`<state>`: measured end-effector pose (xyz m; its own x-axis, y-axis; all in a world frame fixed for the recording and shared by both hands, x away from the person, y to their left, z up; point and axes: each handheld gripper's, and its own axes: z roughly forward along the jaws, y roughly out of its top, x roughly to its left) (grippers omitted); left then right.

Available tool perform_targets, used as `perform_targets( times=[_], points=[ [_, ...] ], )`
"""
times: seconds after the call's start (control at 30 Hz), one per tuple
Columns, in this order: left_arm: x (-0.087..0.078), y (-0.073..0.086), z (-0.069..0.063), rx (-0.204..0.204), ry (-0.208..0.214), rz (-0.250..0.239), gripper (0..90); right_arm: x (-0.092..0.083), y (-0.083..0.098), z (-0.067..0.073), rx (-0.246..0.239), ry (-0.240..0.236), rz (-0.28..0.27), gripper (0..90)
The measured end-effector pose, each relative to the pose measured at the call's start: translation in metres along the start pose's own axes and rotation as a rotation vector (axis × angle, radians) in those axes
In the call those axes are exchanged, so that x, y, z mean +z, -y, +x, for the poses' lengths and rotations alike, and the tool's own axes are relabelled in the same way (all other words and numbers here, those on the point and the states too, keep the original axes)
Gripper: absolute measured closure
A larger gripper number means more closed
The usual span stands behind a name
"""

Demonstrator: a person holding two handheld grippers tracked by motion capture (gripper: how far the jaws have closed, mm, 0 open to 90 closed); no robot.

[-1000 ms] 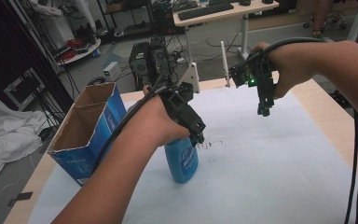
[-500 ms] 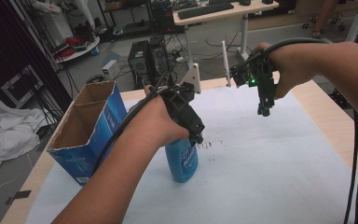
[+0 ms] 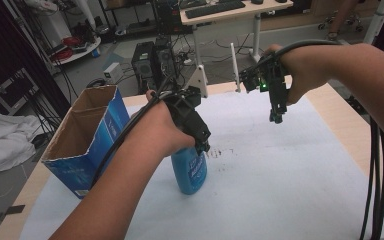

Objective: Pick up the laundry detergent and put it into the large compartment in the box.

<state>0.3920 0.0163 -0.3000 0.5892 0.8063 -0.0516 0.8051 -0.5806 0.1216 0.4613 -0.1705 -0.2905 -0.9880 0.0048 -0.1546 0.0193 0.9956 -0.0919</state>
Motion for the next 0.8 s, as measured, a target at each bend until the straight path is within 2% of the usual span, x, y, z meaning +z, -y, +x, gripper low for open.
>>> perform_targets(
  times=[0.17,0.43,0.6,0.7,0.8],
  points=[
    [0.0003,-0.0001,0.0,0.007,-0.003,0.005,28.3,0.0014,-0.0016,0.0,0.001,-0.002,0.003,3.4],
    [0.0002,0.0004,0.0005,0.016,-0.011,0.015,36.4,0.0032,-0.0024,-0.0005,0.002,-0.002,0.008,3.4],
    [-0.0006,0.0011,0.0018,0.002,-0.016,0.025,37.5,0.0028,-0.0033,-0.0002,-0.008,-0.003,0.006,3.4],
    [-0.001,0.0016,0.0024,0.004,-0.011,0.029,37.8,0.0032,-0.0037,0.0011,0.004,-0.003,0.007,3.4],
    [-0.0037,0.0023,0.0032,0.018,-0.011,0.035,37.8,0.0043,-0.0037,0.0006,-0.012,-0.004,0.008,3.4]
  ],
)
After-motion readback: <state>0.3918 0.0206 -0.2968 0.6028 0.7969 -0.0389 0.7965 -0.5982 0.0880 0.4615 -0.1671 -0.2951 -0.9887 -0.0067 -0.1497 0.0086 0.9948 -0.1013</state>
